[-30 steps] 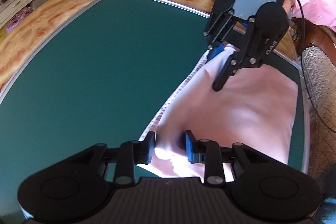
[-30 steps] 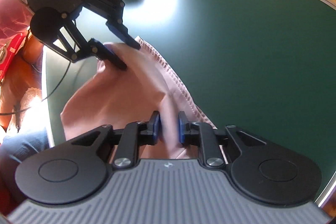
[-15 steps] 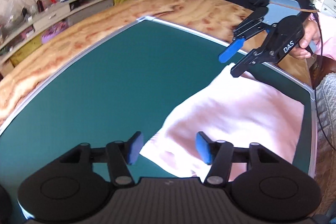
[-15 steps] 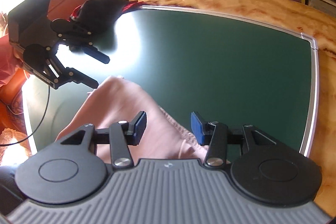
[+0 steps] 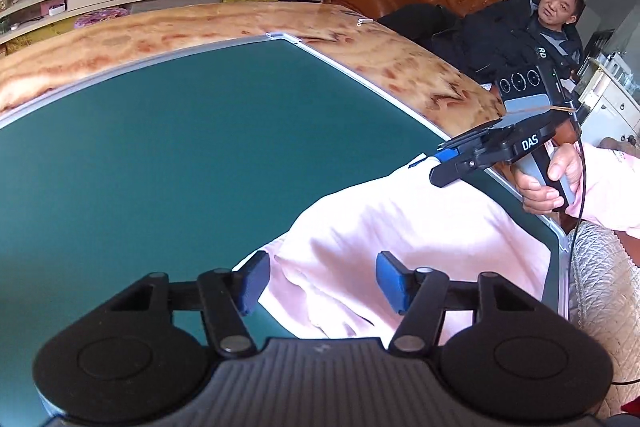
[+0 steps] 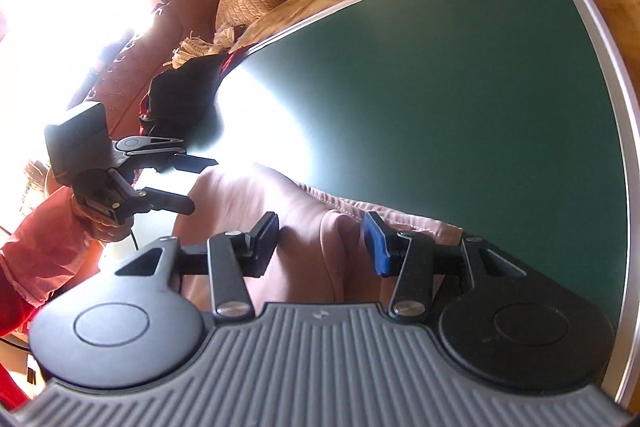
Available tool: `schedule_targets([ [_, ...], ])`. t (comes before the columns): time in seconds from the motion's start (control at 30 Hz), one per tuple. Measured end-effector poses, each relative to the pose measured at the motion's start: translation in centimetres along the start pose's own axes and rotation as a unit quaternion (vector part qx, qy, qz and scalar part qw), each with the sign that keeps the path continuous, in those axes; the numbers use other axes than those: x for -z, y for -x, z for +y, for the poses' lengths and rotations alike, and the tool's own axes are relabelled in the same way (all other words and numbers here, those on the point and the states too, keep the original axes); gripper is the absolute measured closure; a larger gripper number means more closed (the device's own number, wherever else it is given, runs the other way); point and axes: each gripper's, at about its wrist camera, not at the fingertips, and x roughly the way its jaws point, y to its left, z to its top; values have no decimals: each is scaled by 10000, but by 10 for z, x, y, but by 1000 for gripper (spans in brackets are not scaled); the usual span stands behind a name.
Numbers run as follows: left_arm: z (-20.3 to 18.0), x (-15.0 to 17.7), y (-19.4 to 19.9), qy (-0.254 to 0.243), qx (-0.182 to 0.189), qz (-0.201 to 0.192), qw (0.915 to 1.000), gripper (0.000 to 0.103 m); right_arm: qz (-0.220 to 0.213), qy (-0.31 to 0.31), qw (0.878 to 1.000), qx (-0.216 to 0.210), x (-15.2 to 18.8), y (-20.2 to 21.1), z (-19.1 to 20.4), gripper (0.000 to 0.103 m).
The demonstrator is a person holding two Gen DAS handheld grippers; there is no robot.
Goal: Fold clothes
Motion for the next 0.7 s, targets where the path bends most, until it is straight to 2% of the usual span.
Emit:
schedule_targets([
  [0.07,3,3,-4,120,73,-57,9999,40,-77,-4,9999,-87,2,0,0,46],
  [0.1,4,4,-6,176,109,-88,9997,50,-86,-16,9998,-156,2,0,2,46],
  [0.13,4,5,-7,210,136,-125,9996,64,-96,14,9998,-186,4,0,3,46],
  [0.2,3,7,-9,221,145,-142,9995,73,-113,74,9997,-222,7,2,5,46],
  [0.23,3,9,-10,225,165,-130,9995,81,-127,91,9997,-188,8,3,7,46],
  [0.27,2,10,-11,257,191,-135,9994,84,-165,71,9997,-181,10,4,7,47],
  [0.33,4,12,-6,454,368,-198,9981,93,-216,42,9996,-155,11,8,9,69],
  [0.37,4,14,-2,557,497,-246,9969,94,-243,42,9996,-152,11,10,12,85],
  [0.47,1,18,12,765,1004,-303,9915,94,-346,123,9989,-278,16,18,27,87],
  [0.53,-3,20,20,837,1279,-314,9877,94,-425,95,9976,-545,18,27,35,87],
  [0.63,3,22,26,1013,1302,-337,9857,94,-616,-84,9957,-683,18,41,39,87],
  [0.7,12,23,24,1151,1004,-336,9877,94,-597,-148,9971,-449,18,42,38,87],
])
